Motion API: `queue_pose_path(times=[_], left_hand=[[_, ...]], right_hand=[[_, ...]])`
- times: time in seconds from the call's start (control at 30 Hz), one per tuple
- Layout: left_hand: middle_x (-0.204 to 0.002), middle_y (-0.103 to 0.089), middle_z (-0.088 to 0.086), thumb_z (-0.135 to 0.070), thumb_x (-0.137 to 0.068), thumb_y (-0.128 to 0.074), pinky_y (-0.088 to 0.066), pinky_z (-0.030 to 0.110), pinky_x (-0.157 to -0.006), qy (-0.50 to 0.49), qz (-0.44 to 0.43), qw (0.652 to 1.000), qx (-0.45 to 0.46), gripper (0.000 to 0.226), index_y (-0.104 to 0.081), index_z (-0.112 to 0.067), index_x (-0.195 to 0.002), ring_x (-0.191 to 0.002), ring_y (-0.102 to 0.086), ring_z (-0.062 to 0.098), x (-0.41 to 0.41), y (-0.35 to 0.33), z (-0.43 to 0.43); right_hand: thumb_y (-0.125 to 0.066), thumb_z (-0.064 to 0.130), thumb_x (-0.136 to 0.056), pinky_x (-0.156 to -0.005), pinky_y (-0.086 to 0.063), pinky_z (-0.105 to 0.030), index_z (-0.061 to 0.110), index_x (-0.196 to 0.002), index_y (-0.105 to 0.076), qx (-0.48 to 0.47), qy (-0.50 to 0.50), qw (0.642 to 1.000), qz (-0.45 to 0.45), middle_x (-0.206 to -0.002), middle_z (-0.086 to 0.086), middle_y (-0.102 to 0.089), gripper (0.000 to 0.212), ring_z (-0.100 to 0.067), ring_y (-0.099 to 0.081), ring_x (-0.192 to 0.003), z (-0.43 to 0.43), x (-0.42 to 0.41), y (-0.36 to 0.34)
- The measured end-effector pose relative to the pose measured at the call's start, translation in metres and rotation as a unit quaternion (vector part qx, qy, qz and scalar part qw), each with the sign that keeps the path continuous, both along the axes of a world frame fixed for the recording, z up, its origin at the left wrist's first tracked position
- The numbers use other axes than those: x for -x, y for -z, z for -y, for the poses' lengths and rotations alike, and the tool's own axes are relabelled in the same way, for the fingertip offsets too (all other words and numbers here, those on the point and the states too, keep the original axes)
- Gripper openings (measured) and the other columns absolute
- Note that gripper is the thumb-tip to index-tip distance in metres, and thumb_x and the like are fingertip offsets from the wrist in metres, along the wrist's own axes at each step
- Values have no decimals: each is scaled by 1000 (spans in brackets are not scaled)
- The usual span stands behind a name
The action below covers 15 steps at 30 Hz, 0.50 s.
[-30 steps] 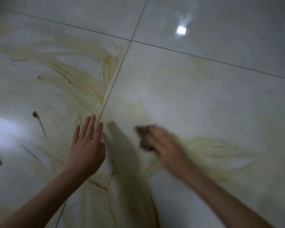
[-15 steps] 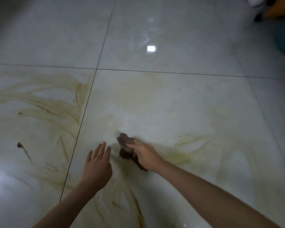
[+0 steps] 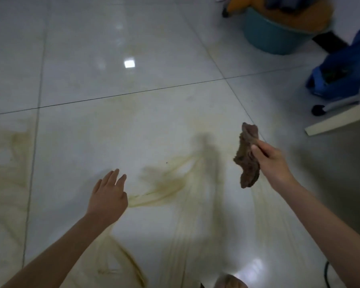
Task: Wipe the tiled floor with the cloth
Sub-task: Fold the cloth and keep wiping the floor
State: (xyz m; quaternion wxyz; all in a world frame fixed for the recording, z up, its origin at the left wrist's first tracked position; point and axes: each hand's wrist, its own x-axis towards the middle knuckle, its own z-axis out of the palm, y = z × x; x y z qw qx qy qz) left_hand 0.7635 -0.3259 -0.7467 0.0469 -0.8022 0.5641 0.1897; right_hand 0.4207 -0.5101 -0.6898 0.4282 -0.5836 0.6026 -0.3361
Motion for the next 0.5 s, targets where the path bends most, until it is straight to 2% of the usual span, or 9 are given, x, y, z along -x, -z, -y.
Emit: queue_pose_path(times=[0.07, 0.17, 0.23, 0.27, 0.33, 0.37, 0.43, 0.5], left_hand=[[-162, -6, 5, -23, -99, -34, -8, 35, -120, 22, 0, 1000, -8, 55, -20, -17, -152, -149, -3, 18, 10, 5, 18], [-162, -6, 6, -22, -99, -34, -9, 35, -120, 43, 1, 999, -17, 56, -21, -17, -152, -149, -3, 19, 27, 14, 46], [-162, -5, 7, -21, -98, -34, -9, 36, -121, 58, 4, 998, -26, 57, -19, -16, -153, -149, -2, 20, 37, 20, 64], [-162, -4, 7, -22, -98, -34, -9, 36, -121, 64, 5, 997, -31, 58, -17, -16, -153, -149, -2, 20, 42, 23, 73], [-162, -2, 8, -23, -99, -34, -10, 36, -120, 74, 6, 997, -33, 59, -13, -18, -154, -149, -2, 21, 52, 30, 90], [-162, -2, 8, -24, -99, -34, -11, 36, -120, 77, 5, 997, -30, 60, -11, -18, -154, -149, -2, 21, 56, 34, 98], [-162, -1, 8, -27, -100, -33, -12, 36, -119, 78, 2, 997, -21, 60, -7, -19, -154, -149, -3, 22, 61, 41, 114], [-162, 0, 8, -32, -101, -31, -12, 37, -118, 73, 0, 997, -16, 59, -7, -19, -154, -149, -3, 23, 65, 49, 129]], right_hand=[[-50, 9, -99, -80, -49, -16, 9, -129, -60, 6, 21, 999, -41, -108, -8, -64, 31, -18, -61, -93, 19, 29, 13], [-47, 8, -100, -72, -53, -16, 15, -130, -60, 43, 36, 995, -88, -100, -11, -65, 33, -22, -69, -84, 43, 59, 30], [-50, 8, -99, -72, -56, -23, 20, -128, -62, 113, -24, 982, -150, -115, -10, -65, 34, -12, -69, -94, 49, 62, 44], [-53, 9, -97, -84, -55, -30, 15, -125, -64, 149, -75, 966, -197, -127, -12, -60, 31, -13, -64, -109, 50, 58, 56], [-60, 20, -94, -106, -39, -50, 7, -125, -64, 152, -157, 927, -304, -144, -26, -41, 34, -35, -46, -132, 49, 46, 90], [-61, 28, -95, -112, -29, -55, 10, -132, -59, 115, -175, 915, -345, -152, -26, -28, 42, -39, -33, -140, 47, 38, 106], [-49, 47, -97, -118, -8, -54, 26, -149, -36, 47, -183, 897, -401, -162, -12, -7, 56, -31, -10, -149, 44, 27, 132], [-35, 57, -97, -118, -4, -54, 31, -152, -26, 80, -193, 878, -430, -162, -4, -9, 61, -25, -7, -150, 49, 35, 149]])
